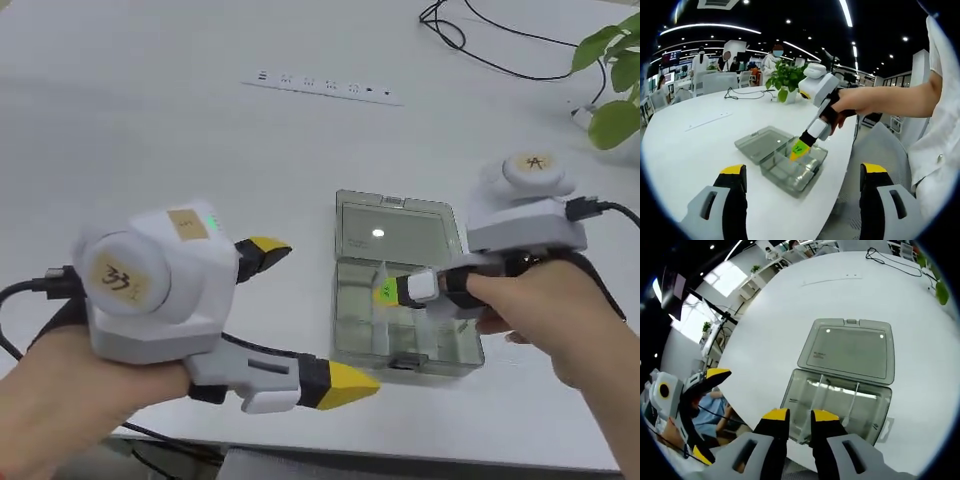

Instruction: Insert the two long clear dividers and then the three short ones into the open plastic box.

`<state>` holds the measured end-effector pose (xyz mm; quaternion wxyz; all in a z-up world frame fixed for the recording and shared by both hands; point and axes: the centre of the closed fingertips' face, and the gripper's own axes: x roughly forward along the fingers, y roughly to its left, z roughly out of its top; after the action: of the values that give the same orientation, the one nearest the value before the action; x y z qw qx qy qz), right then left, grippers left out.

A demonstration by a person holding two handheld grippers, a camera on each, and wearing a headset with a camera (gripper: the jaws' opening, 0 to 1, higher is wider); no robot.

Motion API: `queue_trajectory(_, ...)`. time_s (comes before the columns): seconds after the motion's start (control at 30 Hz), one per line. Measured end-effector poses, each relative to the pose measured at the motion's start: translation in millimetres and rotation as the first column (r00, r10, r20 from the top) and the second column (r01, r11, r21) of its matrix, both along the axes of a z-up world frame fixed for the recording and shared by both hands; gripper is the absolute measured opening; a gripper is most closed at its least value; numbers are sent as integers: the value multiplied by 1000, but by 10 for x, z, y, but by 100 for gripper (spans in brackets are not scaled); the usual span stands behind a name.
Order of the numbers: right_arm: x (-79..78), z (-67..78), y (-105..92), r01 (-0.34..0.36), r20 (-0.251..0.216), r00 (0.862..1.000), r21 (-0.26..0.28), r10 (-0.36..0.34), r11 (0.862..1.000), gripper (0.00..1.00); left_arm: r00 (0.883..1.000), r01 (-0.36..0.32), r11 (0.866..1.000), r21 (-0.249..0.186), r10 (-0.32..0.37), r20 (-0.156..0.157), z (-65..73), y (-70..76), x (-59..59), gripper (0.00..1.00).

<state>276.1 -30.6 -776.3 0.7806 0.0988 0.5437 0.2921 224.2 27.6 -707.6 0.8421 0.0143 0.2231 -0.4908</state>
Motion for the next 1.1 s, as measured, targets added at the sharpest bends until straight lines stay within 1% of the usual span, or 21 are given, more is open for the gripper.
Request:
queue_trajectory(0.07,3,70,-26,-8,8,1000,10,8,1000,18,1000,-17,1000,3,17,-4,21,-2,15,96)
queue_trajectory(0.17,-5,247,-47,-18,31,999,62,17,998,18,999,-43,999,7,43,7,89,-17,37,97)
queue_trajectory(0.27,-7,333,-101,-38,52,998,82,34,996,19,997,-71,997,-7,71,0,147,-26,57,97)
queue_trajectory(0.37,-23,529,-154,-65,90,994,116,54,991,21,995,-95,995,-8,95,4,184,-45,68,97)
queue_trajectory(0.4,15,575,-154,-87,129,989,143,69,986,22,995,-99,995,-8,99,4,189,-51,70,97)
queue_trajectory(0.47,9,680,-223,-84,130,990,171,62,982,24,993,-115,993,-19,115,3,203,-61,84,97)
queue_trajectory(0.53,47,805,-280,-102,176,982,194,68,976,25,992,-123,992,-21,123,6,213,-81,83,97)
queue_trajectory(0.57,42,828,-311,-112,179,981,193,77,975,27,992,-126,992,-20,126,8,219,-88,82,98)
queue_trajectory(0.63,93,969,-355,-160,256,961,217,102,963,28,992,-127,992,-23,127,12,234,-96,73,99)
queue_trajectory(0.7,118,986,-467,-161,254,962,228,101,960,30,992,-127,992,-23,128,17,240,-95,65,99)
queue_trajectory(0.73,130,1072,-463,-191,293,949,254,113,948,29,991,-129,991,-20,129,17,232,-86,66,99)
queue_trajectory(0.77,122,1084,-507,-180,283,953,252,105,951,29,991,-130,991,-19,130,19,227,-80,65,99)
queue_trajectory(0.83,125,1140,-536,-217,325,937,257,127,942,31,990,-137,990,-21,138,17,223,-65,68,99)
queue_trajectory(0.87,156,1151,-604,-216,349,930,252,120,943,32,990,-138,990,-21,139,14,223,-63,62,99)
queue_trajectory(0.9,149,1148,-632,-221,350,928,248,125,943,35,991,-135,991,-19,136,20,231,-59,52,99)
queue_trajectory(0.93,140,1145,-671,-258,372,915,238,158,936,36,991,-135,991,-19,135,25,235,-56,49,99)
queue_trajectory(0.97,158,1168,-691,-293,422,888,220,179,931,38,991,-134,991,-19,135,25,231,-54,48,99)
queue_trajectory(1.0,170,1138,-765,-318,454,864,161,216,934,40,991,-134,991,-20,134,23,220,-52,46,99)
queue_trajectory(1.03,147,1102,-814,-336,449,859,132,246,932,42,991,-134,991,-18,134,22,212,-50,45,100)
queue_trajectory(1.07,122,1113,-848,-389,492,817,89,299,917,45,991,-135,991,-15,135,21,203,-48,44,100)
queue_trajectory(1.1,124,1113,-887,-411,519,790,53,327,910,47,990,-136,991,-16,136,21,200,-48,46,100)
